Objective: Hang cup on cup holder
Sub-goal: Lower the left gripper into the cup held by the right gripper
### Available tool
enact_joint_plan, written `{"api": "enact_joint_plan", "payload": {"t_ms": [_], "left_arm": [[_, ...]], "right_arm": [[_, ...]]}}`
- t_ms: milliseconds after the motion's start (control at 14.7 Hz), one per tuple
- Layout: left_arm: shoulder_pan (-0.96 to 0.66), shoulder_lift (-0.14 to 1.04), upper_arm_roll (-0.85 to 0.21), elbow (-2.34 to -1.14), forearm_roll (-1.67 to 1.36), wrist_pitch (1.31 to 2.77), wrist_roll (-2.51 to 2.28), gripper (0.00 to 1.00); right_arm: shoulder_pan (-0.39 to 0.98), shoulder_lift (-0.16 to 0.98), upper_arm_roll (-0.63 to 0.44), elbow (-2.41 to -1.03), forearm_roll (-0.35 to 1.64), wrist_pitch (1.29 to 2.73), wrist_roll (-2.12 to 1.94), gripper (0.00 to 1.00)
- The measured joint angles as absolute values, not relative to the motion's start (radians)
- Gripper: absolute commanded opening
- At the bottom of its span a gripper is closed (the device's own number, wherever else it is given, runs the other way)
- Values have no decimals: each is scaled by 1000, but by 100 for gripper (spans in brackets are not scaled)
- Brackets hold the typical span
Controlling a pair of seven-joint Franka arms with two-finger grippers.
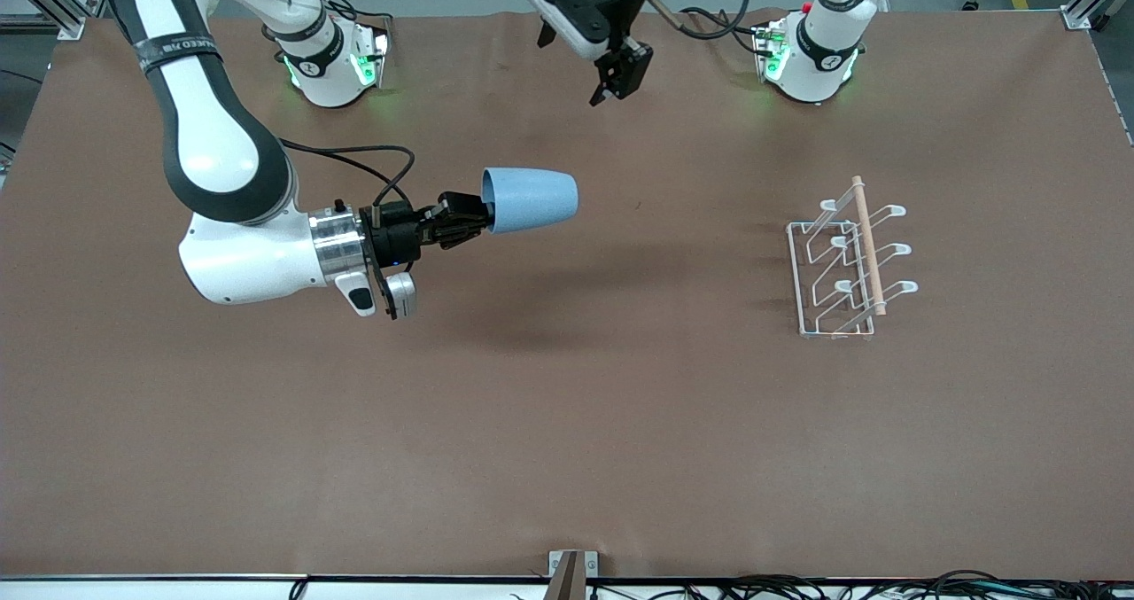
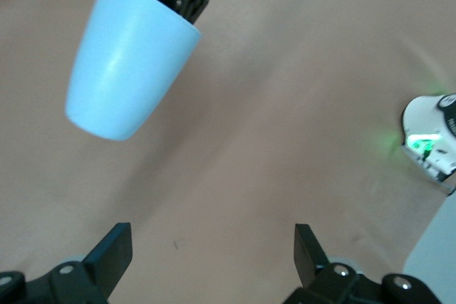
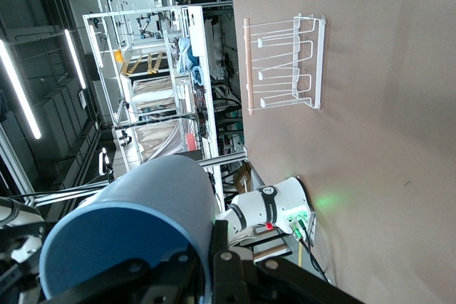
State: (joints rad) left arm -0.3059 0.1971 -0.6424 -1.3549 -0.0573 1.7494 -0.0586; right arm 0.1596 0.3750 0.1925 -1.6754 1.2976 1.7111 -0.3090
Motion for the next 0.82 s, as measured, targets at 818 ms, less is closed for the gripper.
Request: {"api": "enact_joint_plan", "payload": {"t_ms": [818], "left_arm": [[-389, 294, -642, -1354, 5, 1799, 57, 100]], "right_arm": [[200, 376, 193, -1675, 1150, 1651, -201, 2]]}}
